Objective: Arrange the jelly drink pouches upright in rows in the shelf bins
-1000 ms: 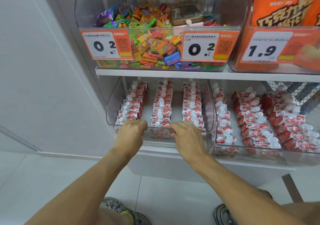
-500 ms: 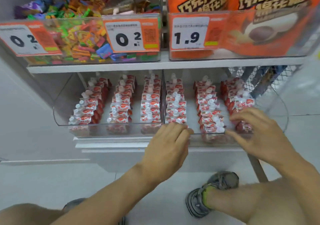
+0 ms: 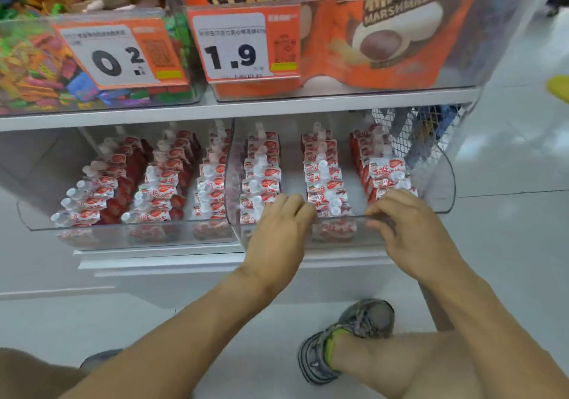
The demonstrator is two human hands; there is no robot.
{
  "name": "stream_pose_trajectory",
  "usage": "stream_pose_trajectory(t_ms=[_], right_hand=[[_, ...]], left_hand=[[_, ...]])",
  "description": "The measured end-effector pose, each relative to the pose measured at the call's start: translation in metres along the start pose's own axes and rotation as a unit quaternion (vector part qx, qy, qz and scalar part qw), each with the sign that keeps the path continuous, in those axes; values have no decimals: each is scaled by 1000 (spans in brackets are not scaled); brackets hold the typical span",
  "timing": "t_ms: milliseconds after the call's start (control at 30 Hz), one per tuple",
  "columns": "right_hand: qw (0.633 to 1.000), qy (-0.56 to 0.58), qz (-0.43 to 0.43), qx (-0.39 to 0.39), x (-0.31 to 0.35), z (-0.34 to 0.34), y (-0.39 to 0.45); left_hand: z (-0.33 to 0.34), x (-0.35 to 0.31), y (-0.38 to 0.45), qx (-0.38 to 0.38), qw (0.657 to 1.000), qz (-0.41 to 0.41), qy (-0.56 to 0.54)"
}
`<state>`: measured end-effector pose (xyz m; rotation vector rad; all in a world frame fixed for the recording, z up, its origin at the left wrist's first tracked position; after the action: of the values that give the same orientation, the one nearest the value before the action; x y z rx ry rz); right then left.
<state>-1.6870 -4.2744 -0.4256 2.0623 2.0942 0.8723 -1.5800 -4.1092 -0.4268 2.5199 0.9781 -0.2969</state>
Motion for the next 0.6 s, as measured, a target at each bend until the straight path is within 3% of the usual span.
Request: stream_pose_trajectory(t_ms=[133,367,600], right_hand=[[999,16,39,-24,-3,-2,22],[994,70,60,50,-3,20,28],[997,25,59,37,1,21,26]], left_hand=[[-4,5,26,-22,999,-28,-18],[19,13,18,-4,999,-35,-3],[19,22,12,15,999,-34,-15]])
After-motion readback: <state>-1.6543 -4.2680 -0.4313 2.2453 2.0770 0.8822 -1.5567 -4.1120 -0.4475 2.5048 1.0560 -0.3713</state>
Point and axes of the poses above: each hand's wrist, its own y-axis towards the middle knuckle, its own z-axis out of the palm, x = y × z, the point moved 5 cm from there along y, towards the middle knuckle, and after that the axes turned 13 degrees about -z, right-handed, at the moved point
